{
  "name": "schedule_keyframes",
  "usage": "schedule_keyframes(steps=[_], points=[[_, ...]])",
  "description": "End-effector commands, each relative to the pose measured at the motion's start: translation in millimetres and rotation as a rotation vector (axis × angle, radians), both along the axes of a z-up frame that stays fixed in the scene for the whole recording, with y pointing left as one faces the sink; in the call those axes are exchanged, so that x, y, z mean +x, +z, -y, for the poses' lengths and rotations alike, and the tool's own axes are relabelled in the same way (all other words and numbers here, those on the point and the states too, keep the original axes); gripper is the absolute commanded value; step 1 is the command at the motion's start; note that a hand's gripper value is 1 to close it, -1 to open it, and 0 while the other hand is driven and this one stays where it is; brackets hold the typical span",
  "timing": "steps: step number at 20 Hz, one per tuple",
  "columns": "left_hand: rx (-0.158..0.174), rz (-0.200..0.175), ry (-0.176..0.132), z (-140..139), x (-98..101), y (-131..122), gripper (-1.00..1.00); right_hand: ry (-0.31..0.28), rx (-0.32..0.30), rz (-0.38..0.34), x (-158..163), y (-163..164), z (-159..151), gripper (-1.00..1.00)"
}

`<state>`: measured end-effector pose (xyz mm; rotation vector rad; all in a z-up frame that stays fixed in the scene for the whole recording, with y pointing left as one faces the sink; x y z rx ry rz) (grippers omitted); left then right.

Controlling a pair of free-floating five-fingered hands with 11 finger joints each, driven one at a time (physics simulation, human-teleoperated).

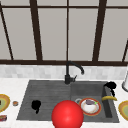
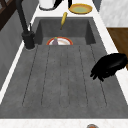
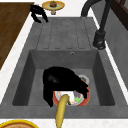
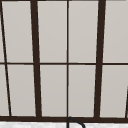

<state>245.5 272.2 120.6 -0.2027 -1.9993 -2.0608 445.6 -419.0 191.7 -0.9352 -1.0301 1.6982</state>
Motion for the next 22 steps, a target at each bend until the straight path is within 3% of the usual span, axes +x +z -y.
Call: schedule_keyframes(steps=[1,5,12,22], points=[[0.000,0.000,0.000,0.0,0.0,0.0,0.00,-0.062,-0.027,-0.074,-4.1,-19.0,11.4,-1.00],[0.000,0.000,0.000,0.0,0.0,0.0,0.00,-0.091,-0.015,-0.123,-2.2,-35.5,7.9,-1.00],[0.000,0.000,0.000,0.0,0.0,0.0,0.00,-0.146,-0.006,-0.278,-2.4,-57.0,14.1,-1.00],[0.000,0.000,0.000,0.0,0.0,0.0,0.00,-0.302,-0.057,-0.386,-5.7,-97.4,8.0,-1.00]])
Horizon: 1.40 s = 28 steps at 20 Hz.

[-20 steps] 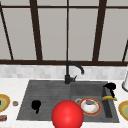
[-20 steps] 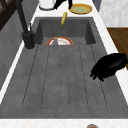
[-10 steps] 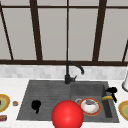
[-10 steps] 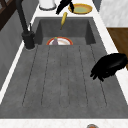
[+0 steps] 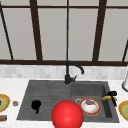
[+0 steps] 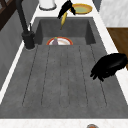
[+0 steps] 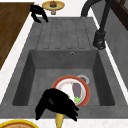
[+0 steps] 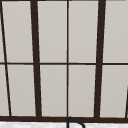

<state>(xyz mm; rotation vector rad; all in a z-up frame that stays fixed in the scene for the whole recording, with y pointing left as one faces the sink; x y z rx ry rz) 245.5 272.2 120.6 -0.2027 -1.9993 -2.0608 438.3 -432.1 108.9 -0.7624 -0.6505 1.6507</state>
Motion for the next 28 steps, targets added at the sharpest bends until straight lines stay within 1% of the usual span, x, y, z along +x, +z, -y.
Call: schedule_keyframes(steps=[1,6,9,12,13,14,15,16,17,18,20,23,25,28], points=[[0.000,0.000,0.000,0.0,0.0,0.0,0.00,-0.108,0.000,-0.066,0.0,-15.7,-6.4,-1.00],[0.000,0.000,0.000,0.0,0.0,0.0,0.00,-0.129,-0.010,-0.065,-4.3,-17.2,-8.0,-1.00],[0.000,0.000,0.000,0.0,0.0,0.0,0.00,-0.136,-0.004,-0.062,-6.0,-18.3,-7.0,-1.00],[0.000,0.000,0.000,0.0,0.0,0.0,0.00,-0.155,0.012,-0.015,-7.9,-24.8,-6.9,-1.00],[0.000,0.000,0.000,0.0,0.0,0.0,0.00,-0.162,0.006,0.001,-9.0,-29.7,-10.1,1.00],[0.000,0.000,0.000,0.0,0.0,0.0,0.00,-0.166,-0.003,0.039,-8.2,-28.7,-11.1,1.00],[0.000,0.000,0.000,0.0,0.0,0.0,0.00,-0.174,-0.005,0.079,-5.9,-19.8,-10.8,1.00],[0.000,0.000,0.000,0.0,0.0,0.0,0.00,-0.153,-0.009,0.147,-6.0,-7.6,-12.5,1.00],[0.000,0.000,0.000,0.0,0.0,0.0,0.00,-0.136,-0.027,0.199,-2.6,-0.7,-14.7,1.00],[0.000,0.000,0.000,0.0,0.0,0.0,0.00,-0.132,-0.017,0.203,-0.6,-0.8,-12.5,1.00],[0.000,0.000,0.000,0.0,0.0,0.0,0.00,-0.121,-0.012,0.255,-0.9,2.8,-6.8,1.00],[0.000,0.000,0.000,0.0,0.0,0.0,0.00,-0.128,0.020,0.280,-1.4,4.2,0.6,1.00],[0.000,0.000,0.000,0.0,0.0,0.0,0.00,-0.130,0.051,0.281,0.0,8.3,6.2,1.00],[0.000,0.000,0.000,0.0,0.0,0.0,0.00,-0.128,0.097,0.271,0.4,23.8,15.8,1.00]])
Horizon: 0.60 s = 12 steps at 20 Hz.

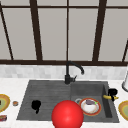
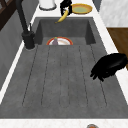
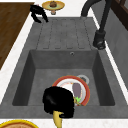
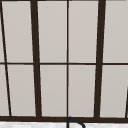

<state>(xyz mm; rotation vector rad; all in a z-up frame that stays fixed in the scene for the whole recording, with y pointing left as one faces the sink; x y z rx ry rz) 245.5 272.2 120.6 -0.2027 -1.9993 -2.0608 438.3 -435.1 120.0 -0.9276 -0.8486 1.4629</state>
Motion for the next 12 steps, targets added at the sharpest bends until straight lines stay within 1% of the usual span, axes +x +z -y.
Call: schedule_keyframes(steps=[1,5,9,12], points=[[0.000,0.000,0.000,0.0,0.0,0.0,0.00,-0.055,0.025,0.014,0.0,20.6,16.0,1.00],[0.000,0.000,0.000,0.0,0.0,0.0,0.00,-0.065,0.054,-0.010,-2.9,45.1,25.7,1.00],[0.000,0.000,0.000,0.0,0.0,0.0,0.00,-0.064,0.051,-0.012,-4.5,69.5,41.7,1.00],[0.000,0.000,0.000,0.0,0.0,0.0,0.00,-0.055,0.055,-0.012,-5.6,79.4,56.9,1.00]])
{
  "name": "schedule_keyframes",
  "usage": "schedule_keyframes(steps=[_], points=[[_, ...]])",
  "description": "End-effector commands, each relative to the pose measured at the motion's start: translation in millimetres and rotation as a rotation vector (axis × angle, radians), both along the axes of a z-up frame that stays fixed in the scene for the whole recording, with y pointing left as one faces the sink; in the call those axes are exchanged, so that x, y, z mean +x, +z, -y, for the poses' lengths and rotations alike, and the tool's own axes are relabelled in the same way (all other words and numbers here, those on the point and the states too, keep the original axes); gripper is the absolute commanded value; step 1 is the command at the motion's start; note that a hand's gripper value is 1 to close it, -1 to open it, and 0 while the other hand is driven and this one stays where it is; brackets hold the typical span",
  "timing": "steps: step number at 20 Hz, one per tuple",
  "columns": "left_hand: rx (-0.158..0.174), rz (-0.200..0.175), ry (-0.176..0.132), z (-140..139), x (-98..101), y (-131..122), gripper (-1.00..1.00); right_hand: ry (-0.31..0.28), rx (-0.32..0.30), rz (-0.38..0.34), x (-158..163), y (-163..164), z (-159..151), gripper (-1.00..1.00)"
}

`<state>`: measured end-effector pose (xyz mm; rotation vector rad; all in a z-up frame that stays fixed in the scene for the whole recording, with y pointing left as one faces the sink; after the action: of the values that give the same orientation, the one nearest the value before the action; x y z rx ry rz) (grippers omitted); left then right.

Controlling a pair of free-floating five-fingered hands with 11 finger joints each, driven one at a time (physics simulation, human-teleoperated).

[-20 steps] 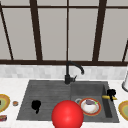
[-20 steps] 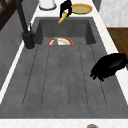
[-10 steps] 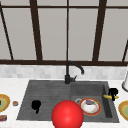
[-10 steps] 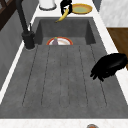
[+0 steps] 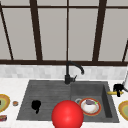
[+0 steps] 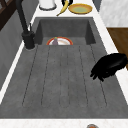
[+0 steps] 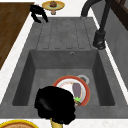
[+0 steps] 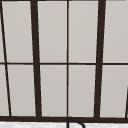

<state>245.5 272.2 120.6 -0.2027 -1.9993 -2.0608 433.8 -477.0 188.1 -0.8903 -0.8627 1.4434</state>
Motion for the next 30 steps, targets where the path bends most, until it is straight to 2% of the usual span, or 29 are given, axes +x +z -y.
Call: schedule_keyframes(steps=[1,8,17,24,29,30], points=[[0.000,0.000,0.000,0.0,0.0,0.0,0.00,-0.050,0.017,0.000,-1.3,14.6,19.7,1.00],[0.000,0.000,0.000,0.0,0.0,0.0,0.00,-0.040,0.015,0.001,-4.0,41.1,59.8,1.00],[0.000,0.000,0.000,0.0,0.0,0.0,0.00,-0.011,0.027,-0.014,-46.4,42.3,117.6,1.00],[0.000,0.000,0.000,0.0,0.0,0.0,0.00,-0.006,0.022,-0.006,-90.4,15.0,157.0,1.00],[0.000,0.000,0.000,0.0,0.0,0.0,0.00,-0.022,-0.008,0.031,-126.6,-24.2,162.9,1.00],[0.000,0.000,0.000,0.0,0.0,0.0,0.00,-0.040,-0.032,0.042,-132.1,-32.0,162.2,1.00]])
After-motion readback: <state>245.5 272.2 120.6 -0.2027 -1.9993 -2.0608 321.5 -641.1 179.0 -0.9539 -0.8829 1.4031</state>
